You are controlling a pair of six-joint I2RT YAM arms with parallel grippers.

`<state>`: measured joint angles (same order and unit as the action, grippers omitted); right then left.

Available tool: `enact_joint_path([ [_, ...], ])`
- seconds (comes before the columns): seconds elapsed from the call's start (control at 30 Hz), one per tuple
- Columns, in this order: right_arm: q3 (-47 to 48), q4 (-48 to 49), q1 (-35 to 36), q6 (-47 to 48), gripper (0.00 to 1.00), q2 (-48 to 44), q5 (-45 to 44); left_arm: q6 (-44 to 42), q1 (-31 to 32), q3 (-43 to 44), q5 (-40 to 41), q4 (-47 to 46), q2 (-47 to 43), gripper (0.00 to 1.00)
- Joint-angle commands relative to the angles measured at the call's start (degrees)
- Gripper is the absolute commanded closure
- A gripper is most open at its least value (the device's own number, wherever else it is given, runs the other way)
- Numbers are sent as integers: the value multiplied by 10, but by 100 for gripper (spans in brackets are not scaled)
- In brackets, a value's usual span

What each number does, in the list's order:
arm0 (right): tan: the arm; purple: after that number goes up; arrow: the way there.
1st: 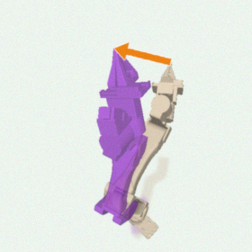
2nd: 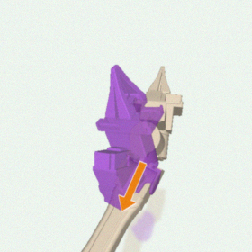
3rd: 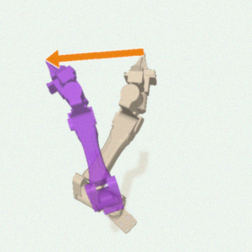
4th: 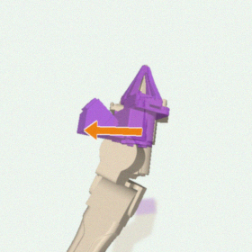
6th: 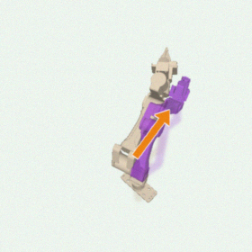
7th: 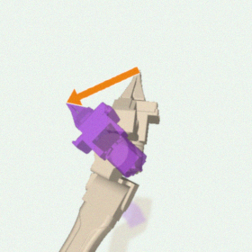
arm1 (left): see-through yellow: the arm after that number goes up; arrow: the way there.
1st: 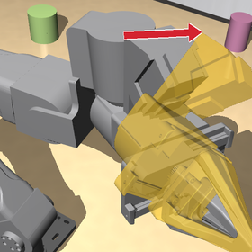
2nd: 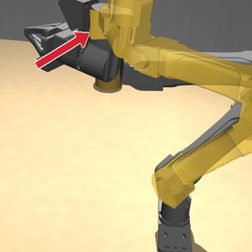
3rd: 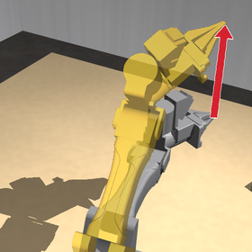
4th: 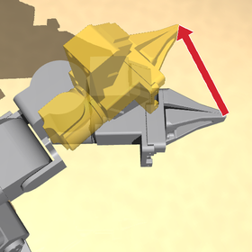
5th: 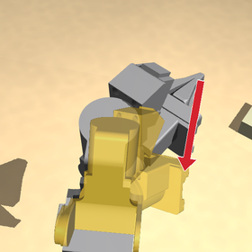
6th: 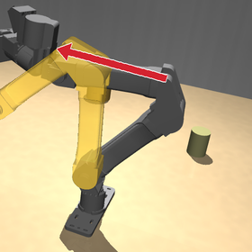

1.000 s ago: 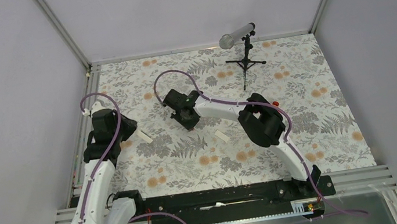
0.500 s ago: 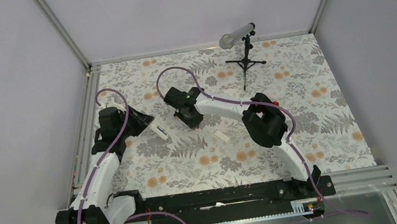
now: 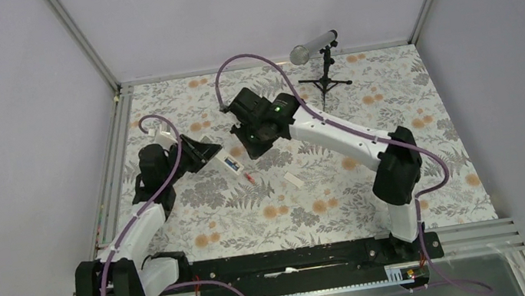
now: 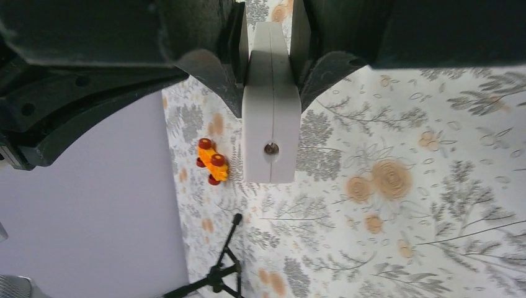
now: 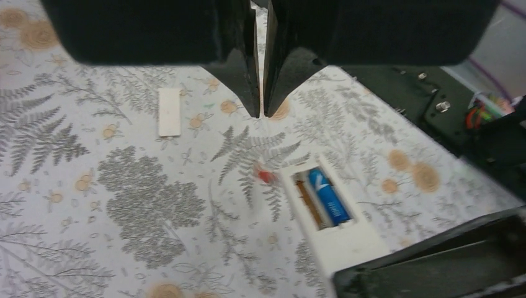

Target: Load the batteries into the remote control

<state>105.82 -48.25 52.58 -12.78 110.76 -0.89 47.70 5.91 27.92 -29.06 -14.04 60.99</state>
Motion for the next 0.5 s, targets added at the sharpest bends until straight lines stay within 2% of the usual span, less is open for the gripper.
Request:
enact_joint_path([
  [0.0, -13, -17, 2, -31, 89, -39, 93, 47, 7, -15, -75, -136, 24, 100],
  [0.07, -18, -18, 2, -35, 89, -45, 105, 62, 16, -10, -85, -141, 37, 100],
  [0.13, -22, -21, 2, -41, 89, -46, 94, 59, 23, 3, -66, -97, 41, 100],
  [0.23, -38, -27, 2, -43, 87, -35, 53, 12, 23, 22, 51, 34, 18, 100],
  [0.3, -63, -15, 2, -48, 83, -33, 38, -12, 12, 36, 113, 100, 11, 100],
  [0.47, -189, 86, 26, -31, 67, -66, 45, -35, -2, 55, 185, 207, -16, 100],
])
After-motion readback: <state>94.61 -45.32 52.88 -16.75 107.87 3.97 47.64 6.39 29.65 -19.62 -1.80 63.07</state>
